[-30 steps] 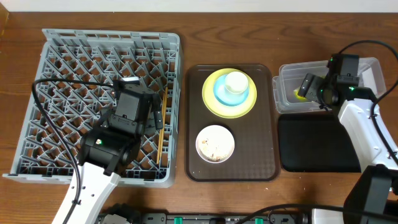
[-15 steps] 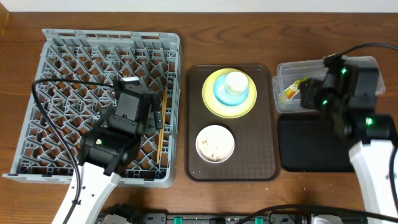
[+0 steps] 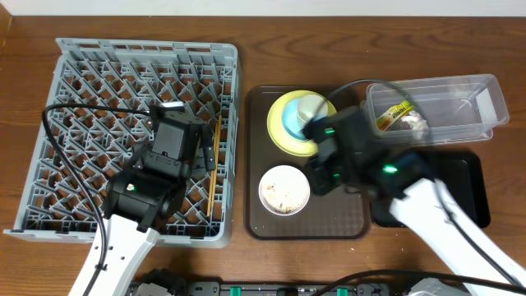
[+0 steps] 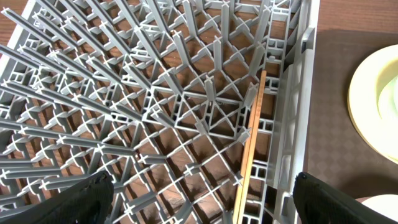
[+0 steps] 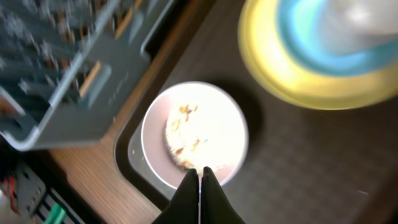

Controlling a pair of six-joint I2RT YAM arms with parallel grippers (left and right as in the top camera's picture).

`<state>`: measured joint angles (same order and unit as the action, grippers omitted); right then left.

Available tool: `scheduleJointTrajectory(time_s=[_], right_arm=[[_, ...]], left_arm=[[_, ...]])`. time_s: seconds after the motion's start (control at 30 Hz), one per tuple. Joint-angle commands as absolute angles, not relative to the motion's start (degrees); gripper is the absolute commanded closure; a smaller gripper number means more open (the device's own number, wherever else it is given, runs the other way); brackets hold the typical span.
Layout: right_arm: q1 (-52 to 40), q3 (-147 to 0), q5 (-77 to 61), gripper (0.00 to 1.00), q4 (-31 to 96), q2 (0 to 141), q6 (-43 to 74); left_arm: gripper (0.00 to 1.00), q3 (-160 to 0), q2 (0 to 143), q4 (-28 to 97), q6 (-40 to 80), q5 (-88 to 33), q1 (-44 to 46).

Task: Sort waste into correct bins and load items into the dishwasher
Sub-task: 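Move the right gripper to the pink rice bowl's rim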

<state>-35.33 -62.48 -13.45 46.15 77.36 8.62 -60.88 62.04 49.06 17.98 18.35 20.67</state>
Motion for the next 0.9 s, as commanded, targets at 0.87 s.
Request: scheduleJointTrajectory(time_s=[0.87], right_arm=[[-39.8, -61.7, 13.1, 0.99, 44.0, 102.6, 20.0]], left_arm=[[0.07, -62.2, 62.1, 49.1, 18.1, 19.1, 20.4]])
